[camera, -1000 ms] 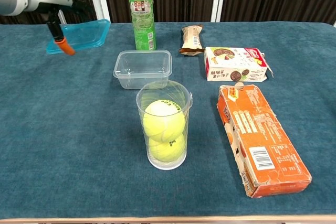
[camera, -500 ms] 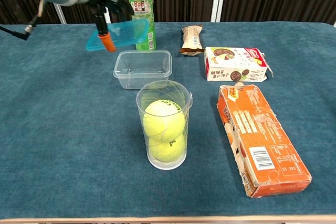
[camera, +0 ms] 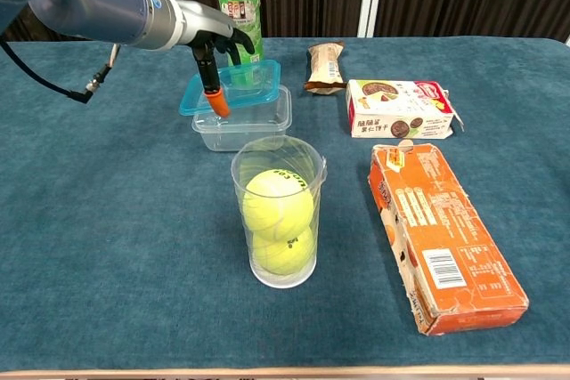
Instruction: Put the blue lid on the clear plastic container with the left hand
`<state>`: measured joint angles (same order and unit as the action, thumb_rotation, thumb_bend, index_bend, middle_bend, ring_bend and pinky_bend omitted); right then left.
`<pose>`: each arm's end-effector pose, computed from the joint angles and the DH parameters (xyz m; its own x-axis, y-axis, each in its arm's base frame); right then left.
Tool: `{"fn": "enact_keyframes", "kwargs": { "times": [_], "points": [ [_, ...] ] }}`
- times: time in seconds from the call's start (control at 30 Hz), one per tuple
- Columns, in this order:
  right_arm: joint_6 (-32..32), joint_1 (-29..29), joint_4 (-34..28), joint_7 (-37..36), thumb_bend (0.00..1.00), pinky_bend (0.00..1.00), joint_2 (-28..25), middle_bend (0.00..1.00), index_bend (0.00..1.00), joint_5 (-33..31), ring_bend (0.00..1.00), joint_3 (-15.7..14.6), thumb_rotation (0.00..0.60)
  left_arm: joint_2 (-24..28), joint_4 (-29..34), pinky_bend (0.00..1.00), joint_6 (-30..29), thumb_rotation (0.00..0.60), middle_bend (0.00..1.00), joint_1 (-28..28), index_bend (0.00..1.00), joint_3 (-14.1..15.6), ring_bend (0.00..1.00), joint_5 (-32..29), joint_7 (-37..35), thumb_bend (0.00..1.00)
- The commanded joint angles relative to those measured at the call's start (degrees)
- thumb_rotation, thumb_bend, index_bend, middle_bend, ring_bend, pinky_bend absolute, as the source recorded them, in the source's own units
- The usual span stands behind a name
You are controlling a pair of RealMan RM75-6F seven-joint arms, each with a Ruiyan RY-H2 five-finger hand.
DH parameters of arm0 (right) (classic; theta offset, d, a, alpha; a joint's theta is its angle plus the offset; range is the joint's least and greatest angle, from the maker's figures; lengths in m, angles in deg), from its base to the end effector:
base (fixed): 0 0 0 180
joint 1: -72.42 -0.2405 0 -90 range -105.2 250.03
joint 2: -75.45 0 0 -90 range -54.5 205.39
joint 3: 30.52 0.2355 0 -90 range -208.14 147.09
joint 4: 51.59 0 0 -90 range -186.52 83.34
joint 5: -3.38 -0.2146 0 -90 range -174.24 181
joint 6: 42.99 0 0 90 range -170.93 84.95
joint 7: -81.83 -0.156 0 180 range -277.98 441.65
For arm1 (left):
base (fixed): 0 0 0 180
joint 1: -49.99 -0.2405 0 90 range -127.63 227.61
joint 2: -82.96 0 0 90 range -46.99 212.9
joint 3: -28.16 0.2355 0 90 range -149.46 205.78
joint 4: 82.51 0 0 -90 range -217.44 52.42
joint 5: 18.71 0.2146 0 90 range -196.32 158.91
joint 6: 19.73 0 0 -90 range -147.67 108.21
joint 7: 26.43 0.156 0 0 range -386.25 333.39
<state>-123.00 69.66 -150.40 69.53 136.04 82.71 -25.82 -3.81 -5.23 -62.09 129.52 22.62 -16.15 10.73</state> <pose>-0.3018 -0.1851 0.1514 0.1192 -0.0461 0.9918 -0.9822 0.1404 0.1246 -0.0446 0.4256 -0.0327 0.4842 0.4850 0.7282 0.8721 -0.2003 -0.4465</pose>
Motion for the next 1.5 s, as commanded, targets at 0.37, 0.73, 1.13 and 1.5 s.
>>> {"fn": "enact_keyframes", "kwargs": {
  "times": [0.37, 0.73, 1.13, 1.5],
  "points": [
    [0.25, 0.00, -0.13, -0.03, 0.29, 0.00, -0.10, 0.00, 0.07, -0.51, 0.00, 0.14, 0.600, -2.72, -2.73, 0.04, 0.41, 0.600, 0.37, -1.42, 0.07, -0.63, 0.00, 2.90, -0.99, 0.32],
    [0.43, -0.02, -0.20, -0.23, 0.29, 0.00, -0.27, 0.00, 0.07, -0.71, 0.00, 0.25, 0.600, -3.24, -2.89, 0.04, 0.66, 0.600, 0.37, -1.14, 0.07, -0.48, 0.00, 2.26, 0.27, 0.32],
    [0.77, -0.02, -0.37, -0.31, 0.29, 0.00, -0.37, 0.00, 0.07, -1.05, 0.00, 0.25, 0.600, -3.98, -4.32, 0.04, 0.75, 0.600, 0.37, -1.25, 0.07, -0.65, 0.00, 2.14, 1.16, 0.32],
    [0.71, 0.01, -0.33, -0.48, 0.29, 0.00, -0.42, 0.00, 0.07, -0.96, 0.00, 0.29, 0.600, -4.70, -4.68, 0.03, 0.75, 0.600, 0.37, -1.00, 0.07, -0.58, 0.00, 1.53, 2.28, 0.32]
  ]
}}
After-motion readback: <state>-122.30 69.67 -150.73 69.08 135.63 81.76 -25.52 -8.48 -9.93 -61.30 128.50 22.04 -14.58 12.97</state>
